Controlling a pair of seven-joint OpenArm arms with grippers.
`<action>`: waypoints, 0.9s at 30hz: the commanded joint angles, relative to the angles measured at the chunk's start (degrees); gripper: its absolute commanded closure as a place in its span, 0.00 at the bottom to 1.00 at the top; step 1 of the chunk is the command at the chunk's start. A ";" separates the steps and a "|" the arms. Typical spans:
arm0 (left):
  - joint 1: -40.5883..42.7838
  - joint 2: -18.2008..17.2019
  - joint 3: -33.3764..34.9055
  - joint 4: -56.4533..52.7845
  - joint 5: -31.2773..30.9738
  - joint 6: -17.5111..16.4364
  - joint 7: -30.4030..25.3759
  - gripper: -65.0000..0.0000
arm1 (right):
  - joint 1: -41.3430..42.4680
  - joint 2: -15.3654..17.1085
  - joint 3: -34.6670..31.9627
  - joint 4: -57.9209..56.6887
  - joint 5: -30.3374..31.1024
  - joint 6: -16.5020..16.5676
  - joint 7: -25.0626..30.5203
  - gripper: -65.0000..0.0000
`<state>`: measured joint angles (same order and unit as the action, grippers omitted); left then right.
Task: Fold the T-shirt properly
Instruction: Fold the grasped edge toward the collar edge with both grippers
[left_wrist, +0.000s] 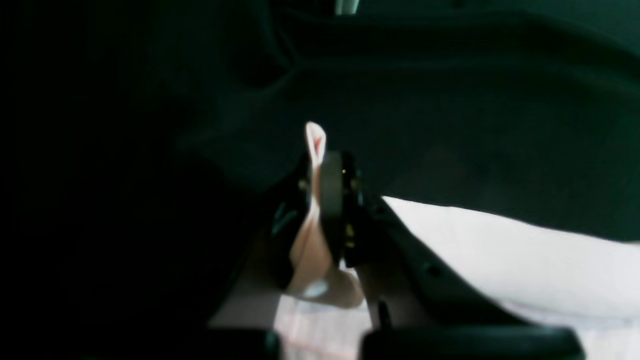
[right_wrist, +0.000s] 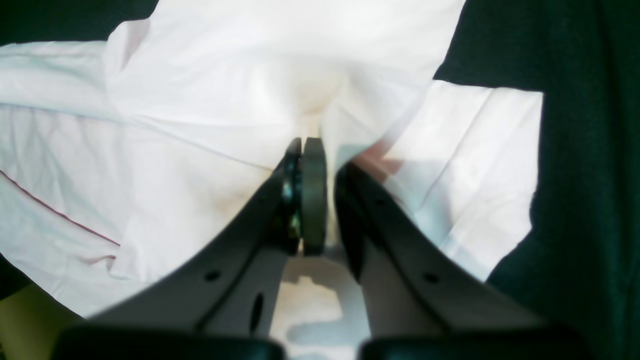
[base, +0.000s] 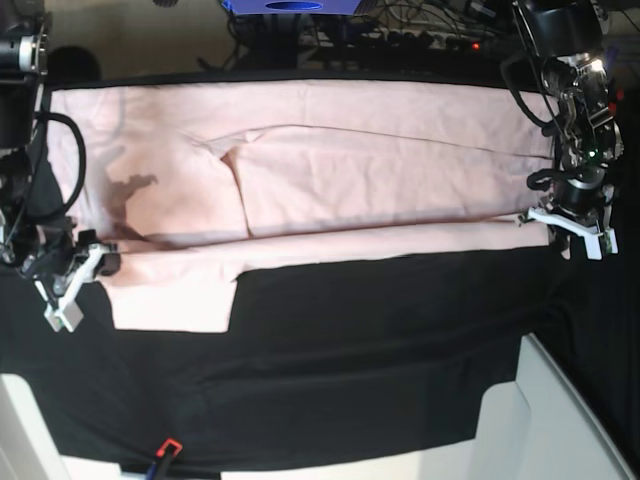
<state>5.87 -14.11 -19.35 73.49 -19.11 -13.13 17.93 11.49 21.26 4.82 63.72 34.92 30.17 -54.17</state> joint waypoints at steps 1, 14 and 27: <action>0.07 -1.67 -0.29 1.01 -0.27 0.33 -1.54 1.00 | 0.51 1.12 0.41 1.99 0.64 0.20 0.77 1.00; 3.76 -2.81 0.50 0.57 0.08 0.33 -1.54 1.00 | -5.11 0.59 0.50 4.80 0.64 0.11 0.94 1.00; 3.49 0.35 -0.12 -5.76 9.93 0.33 -8.75 1.00 | -7.93 -1.08 0.50 4.80 0.64 0.11 1.03 1.00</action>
<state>9.82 -13.02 -19.22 66.92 -8.82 -13.30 9.87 2.66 19.35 4.86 67.40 34.70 30.02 -53.87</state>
